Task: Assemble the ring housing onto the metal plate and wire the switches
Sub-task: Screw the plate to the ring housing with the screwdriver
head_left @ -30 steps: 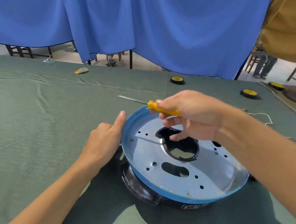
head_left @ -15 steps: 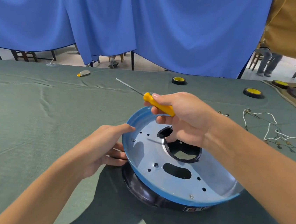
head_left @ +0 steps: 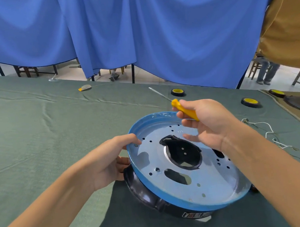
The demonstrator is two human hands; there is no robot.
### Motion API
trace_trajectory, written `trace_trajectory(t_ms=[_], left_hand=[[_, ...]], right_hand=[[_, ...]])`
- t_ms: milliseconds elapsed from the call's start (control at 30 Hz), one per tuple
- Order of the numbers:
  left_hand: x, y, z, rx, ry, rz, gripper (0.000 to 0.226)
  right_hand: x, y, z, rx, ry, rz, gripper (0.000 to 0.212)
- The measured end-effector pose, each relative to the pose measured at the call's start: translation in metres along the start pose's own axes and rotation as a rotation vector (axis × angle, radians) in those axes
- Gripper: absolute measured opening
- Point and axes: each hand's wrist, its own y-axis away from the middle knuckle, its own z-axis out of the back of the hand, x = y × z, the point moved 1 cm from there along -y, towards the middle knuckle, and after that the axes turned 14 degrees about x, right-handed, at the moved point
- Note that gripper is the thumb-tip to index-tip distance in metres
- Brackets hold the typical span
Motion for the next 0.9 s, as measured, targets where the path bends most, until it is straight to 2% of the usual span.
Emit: trace_trajectory(t_ms=[133, 233, 400, 500, 900], left_hand=[[0.0, -0.001, -0.002, -0.023, 0.052, -0.009, 0.065], [-0.001, -0.002, -0.003, -0.032, 0.07, -0.033, 0.056], [-0.003, -0.001, -0.005, -0.061, 0.056, -0.092, 0.03], [-0.002, -0.001, -0.006, -0.07, 0.06, -0.099, 0.037], [-0.004, 0.001, -0.007, -0.081, -0.001, -0.066, 0.057]], right_hand=[[-0.005, 0.0, 0.025, -0.05, -0.005, 0.097, 0.023], [-0.014, -0.003, 0.037, -0.147, 0.172, 0.207, 0.024], [-0.028, -0.005, 0.062, -0.427, 0.461, 0.334, 0.031], [-0.038, -0.003, 0.073, -0.512, 0.546, 0.322, 0.032], [-0.048, 0.001, 0.085, -0.445, 0.409, 0.289, 0.032]])
